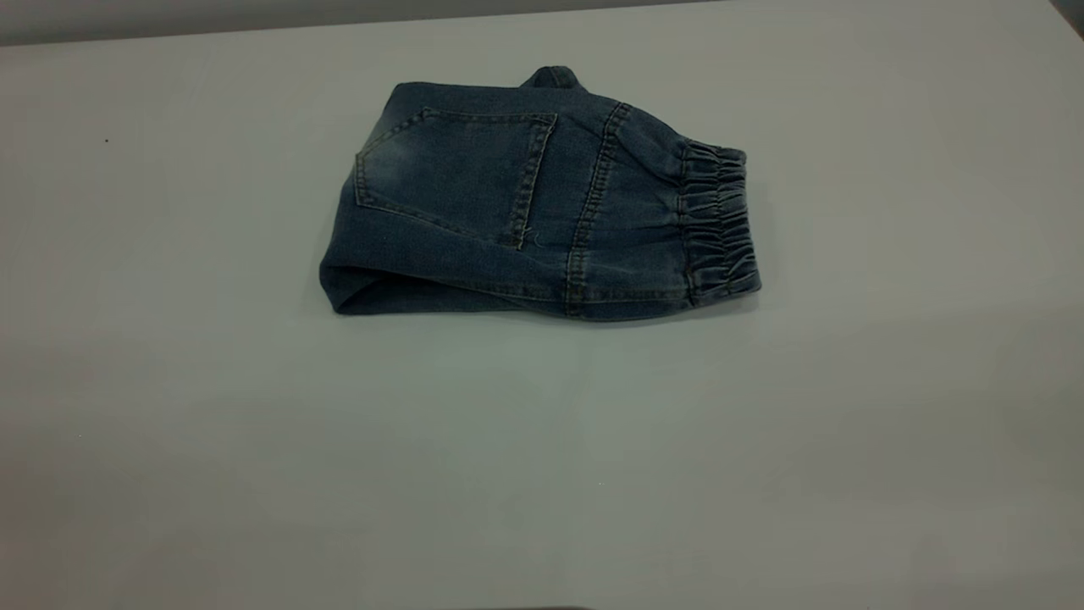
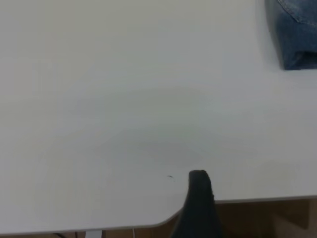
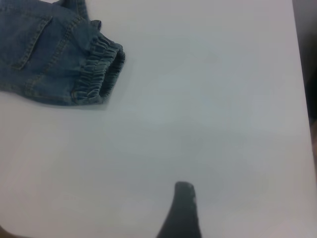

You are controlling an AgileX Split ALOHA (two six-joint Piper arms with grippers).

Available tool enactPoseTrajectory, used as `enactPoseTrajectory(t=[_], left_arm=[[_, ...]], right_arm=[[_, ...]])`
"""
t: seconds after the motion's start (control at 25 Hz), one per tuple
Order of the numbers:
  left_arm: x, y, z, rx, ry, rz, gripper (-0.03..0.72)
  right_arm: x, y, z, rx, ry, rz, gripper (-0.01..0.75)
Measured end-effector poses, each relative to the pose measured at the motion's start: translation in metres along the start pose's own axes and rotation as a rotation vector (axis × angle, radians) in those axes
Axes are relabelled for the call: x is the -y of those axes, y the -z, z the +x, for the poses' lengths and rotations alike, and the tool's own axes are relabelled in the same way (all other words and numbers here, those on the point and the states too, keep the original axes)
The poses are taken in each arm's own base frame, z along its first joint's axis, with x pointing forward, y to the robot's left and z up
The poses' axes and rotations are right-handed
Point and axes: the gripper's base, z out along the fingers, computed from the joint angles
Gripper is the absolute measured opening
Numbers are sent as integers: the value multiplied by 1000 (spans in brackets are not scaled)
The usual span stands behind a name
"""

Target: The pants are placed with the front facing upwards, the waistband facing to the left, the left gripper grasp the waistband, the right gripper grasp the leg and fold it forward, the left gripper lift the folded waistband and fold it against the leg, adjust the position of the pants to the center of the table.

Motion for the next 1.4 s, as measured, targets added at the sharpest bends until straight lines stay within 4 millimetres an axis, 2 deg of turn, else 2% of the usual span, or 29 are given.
enactPoseTrajectory(t=[0.56,0.84,1.4], left_arm=[[0,0,0,0,-1,0,529],[0,0,0,0,-2,0,529],[0,0,0,0,-2,0,529]], right_arm=[[3,0,0,-4,5,28,549],[11,1,1,-2,-91,124,549],[11,1,1,-1,-106,126,549]])
